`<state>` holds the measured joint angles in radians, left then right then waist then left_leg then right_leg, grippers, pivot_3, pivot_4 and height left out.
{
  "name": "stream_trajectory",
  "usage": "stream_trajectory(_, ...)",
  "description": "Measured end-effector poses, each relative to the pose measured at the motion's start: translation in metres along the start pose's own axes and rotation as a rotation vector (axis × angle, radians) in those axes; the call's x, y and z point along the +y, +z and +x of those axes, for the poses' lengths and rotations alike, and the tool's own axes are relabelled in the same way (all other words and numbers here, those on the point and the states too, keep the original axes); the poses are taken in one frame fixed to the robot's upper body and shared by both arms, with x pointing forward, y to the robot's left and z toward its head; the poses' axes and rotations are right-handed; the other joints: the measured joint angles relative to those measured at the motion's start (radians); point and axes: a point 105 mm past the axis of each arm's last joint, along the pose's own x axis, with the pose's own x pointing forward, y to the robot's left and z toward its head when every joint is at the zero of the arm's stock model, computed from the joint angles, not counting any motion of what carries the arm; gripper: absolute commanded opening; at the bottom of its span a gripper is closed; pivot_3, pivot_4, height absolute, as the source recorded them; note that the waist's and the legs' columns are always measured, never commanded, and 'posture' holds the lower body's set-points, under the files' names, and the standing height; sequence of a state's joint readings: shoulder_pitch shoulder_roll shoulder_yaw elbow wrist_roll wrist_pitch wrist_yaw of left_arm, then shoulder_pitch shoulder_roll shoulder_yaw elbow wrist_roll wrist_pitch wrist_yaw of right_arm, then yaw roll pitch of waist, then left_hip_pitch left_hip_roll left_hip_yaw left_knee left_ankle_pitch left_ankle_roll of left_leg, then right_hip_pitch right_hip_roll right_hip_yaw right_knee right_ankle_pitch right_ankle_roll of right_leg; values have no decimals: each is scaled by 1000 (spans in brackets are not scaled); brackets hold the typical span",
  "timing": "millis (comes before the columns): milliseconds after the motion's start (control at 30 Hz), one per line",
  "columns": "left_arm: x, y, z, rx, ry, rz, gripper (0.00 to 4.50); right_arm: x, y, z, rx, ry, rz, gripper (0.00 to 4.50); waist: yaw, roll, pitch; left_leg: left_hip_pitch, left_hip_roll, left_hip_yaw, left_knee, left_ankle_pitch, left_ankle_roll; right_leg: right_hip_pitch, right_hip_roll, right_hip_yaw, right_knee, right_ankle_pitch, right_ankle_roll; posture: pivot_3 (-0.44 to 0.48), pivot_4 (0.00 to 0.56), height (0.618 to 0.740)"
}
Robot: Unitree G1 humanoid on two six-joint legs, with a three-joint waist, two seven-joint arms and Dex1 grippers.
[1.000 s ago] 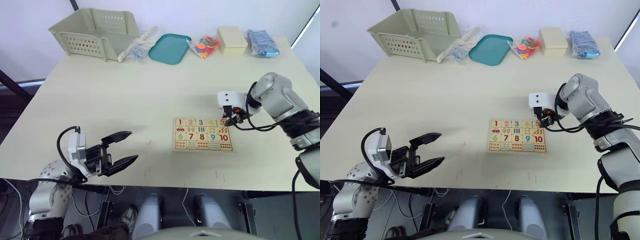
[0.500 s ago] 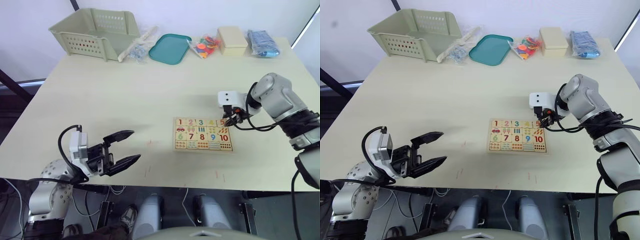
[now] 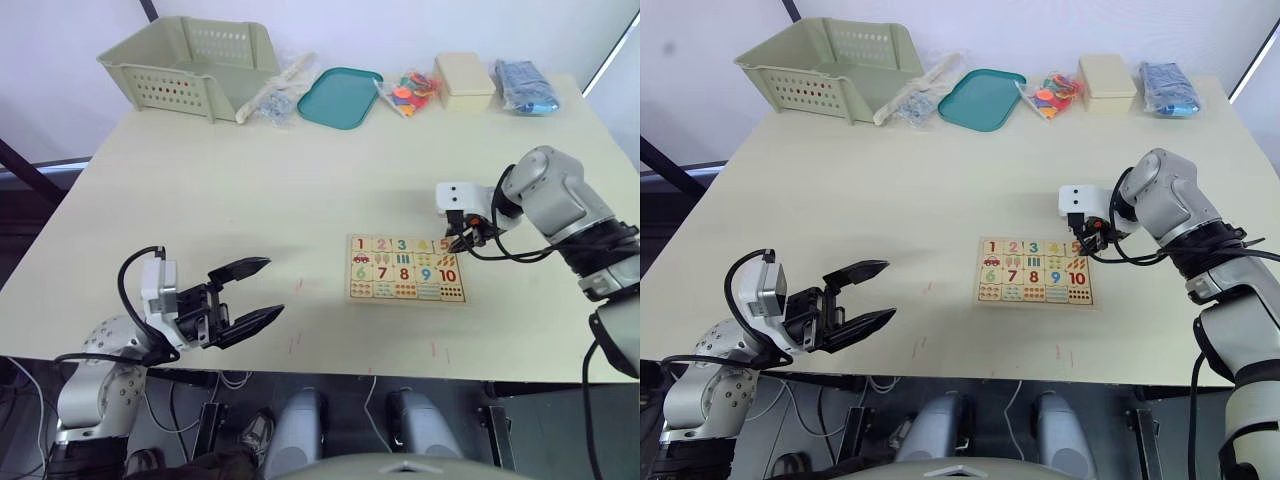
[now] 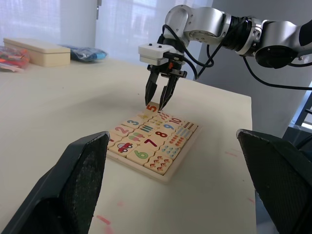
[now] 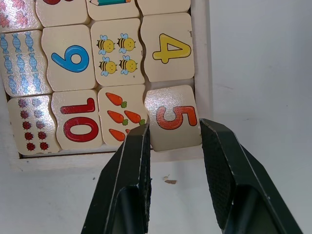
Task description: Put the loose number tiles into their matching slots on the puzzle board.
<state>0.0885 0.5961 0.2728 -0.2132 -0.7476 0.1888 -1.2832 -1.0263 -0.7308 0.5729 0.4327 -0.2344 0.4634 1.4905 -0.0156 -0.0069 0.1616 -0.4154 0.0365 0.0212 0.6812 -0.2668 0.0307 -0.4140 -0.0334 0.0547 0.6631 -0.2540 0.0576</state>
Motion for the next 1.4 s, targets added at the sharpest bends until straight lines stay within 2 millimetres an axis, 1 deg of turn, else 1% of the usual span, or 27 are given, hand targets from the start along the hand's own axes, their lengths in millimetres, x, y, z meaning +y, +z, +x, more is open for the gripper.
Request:
stream_trajectory(967, 0, 1, 1, -2, -5, 5, 4500, -1, 0, 0, 0, -6, 6, 976, 0, 0, 0, 0, 0, 0, 0, 0, 0, 0, 0, 0, 0, 0, 0, 0, 150, 740)
stream_trajectory(1400, 2, -2, -2, -2, -3, -9, 4500, 0, -1, 0, -1, -7, 10, 976, 0, 0, 0, 0, 0, 0, 0, 0, 0, 0, 0, 0, 0, 0, 0, 0, 150, 740)
